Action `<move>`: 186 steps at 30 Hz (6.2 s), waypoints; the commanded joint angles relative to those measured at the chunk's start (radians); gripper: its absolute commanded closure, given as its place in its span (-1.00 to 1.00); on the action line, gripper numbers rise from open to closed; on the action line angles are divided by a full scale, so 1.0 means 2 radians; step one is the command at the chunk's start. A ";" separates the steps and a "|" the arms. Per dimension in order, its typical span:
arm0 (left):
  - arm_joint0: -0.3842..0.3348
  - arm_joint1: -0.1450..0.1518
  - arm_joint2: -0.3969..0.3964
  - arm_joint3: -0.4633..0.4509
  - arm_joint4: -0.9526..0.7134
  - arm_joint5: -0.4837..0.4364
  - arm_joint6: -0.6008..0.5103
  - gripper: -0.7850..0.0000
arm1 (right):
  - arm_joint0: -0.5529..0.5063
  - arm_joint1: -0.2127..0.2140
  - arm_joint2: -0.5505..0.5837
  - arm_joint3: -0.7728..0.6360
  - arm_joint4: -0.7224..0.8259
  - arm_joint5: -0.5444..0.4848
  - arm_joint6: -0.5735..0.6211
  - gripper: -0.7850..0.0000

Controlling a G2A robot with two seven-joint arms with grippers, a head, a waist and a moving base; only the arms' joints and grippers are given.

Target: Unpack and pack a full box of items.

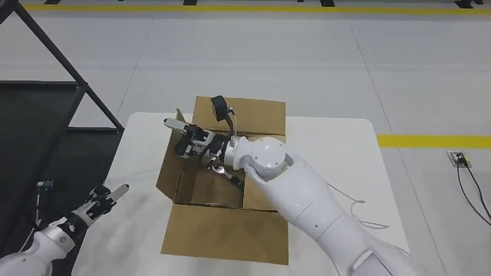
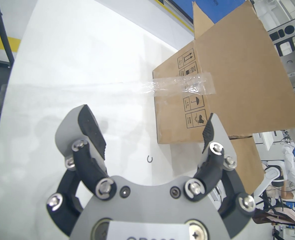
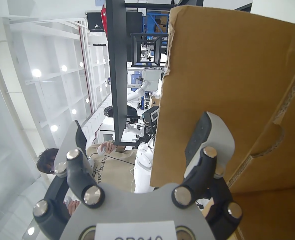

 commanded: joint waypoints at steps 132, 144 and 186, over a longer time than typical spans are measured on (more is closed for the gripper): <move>-0.003 0.010 0.028 0.018 0.021 0.017 0.040 -1.00 | 0.050 -0.124 0.034 0.202 -0.203 -0.002 0.003 -1.00; 0.000 0.010 0.028 0.018 0.016 0.016 0.043 -1.00 | 0.047 -0.131 0.052 0.202 -0.191 -0.051 -0.012 -1.00; -0.004 0.013 0.024 0.031 -0.002 0.009 0.032 -1.00 | 0.046 -0.157 0.063 0.220 -0.247 -0.050 -0.065 -1.00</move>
